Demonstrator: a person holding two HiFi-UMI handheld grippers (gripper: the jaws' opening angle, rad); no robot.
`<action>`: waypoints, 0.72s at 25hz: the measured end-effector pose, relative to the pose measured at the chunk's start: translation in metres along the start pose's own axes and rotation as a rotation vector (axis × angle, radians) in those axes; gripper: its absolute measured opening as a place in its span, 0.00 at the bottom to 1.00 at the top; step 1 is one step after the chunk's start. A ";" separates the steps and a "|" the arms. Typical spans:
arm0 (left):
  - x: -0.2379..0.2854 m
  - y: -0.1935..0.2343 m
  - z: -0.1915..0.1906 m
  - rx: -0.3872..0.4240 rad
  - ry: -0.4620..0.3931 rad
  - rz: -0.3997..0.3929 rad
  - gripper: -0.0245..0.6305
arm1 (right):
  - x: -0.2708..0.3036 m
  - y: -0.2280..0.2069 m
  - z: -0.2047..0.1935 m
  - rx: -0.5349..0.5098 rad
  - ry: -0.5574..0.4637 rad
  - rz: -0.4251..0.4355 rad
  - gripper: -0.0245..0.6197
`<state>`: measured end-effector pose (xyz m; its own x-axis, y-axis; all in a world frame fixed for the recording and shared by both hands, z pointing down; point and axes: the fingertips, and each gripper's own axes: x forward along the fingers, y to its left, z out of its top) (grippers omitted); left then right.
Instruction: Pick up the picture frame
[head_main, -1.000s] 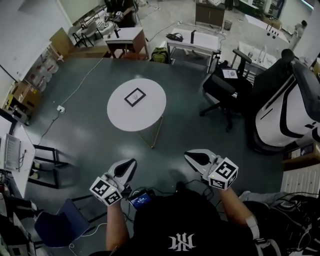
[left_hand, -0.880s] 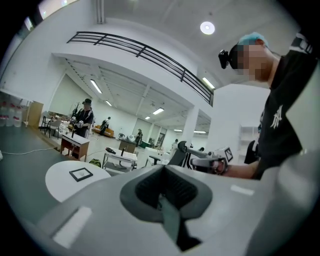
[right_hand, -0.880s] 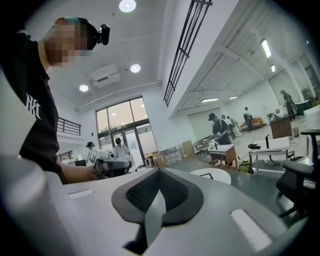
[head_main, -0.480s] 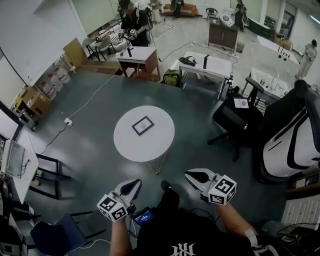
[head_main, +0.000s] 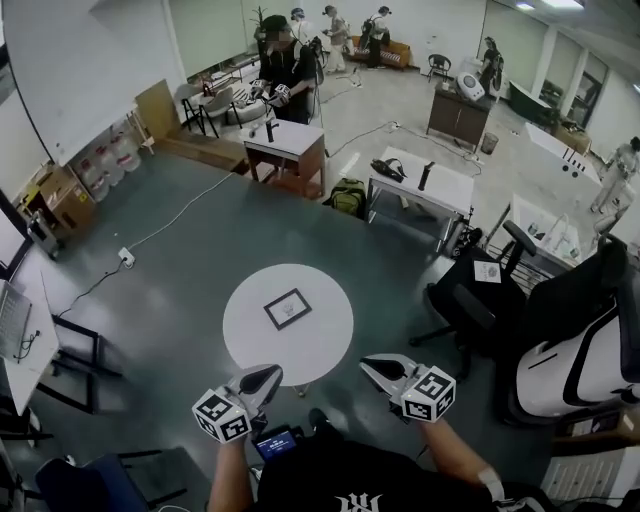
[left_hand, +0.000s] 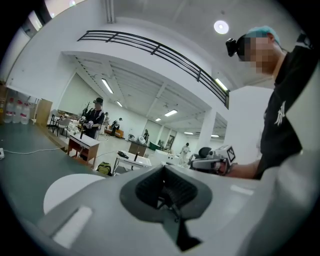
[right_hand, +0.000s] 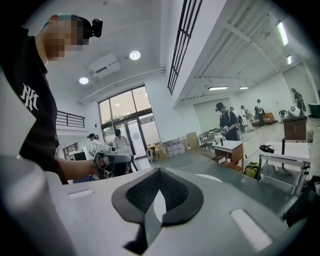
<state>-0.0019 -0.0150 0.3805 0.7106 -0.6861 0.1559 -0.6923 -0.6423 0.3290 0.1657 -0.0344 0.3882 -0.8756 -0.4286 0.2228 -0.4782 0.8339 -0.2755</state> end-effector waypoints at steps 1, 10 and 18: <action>0.007 0.011 0.009 0.001 -0.010 -0.003 0.04 | 0.012 -0.010 0.008 -0.004 0.002 0.006 0.04; 0.026 0.107 0.042 -0.035 -0.051 0.071 0.04 | 0.119 -0.056 0.058 -0.065 0.055 0.093 0.04; 0.052 0.168 0.032 -0.097 -0.033 0.150 0.04 | 0.169 -0.102 0.052 -0.122 0.140 0.127 0.04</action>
<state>-0.0853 -0.1694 0.4142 0.5948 -0.7836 0.1795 -0.7735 -0.4972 0.3929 0.0636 -0.2102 0.4052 -0.9064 -0.2721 0.3232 -0.3456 0.9176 -0.1966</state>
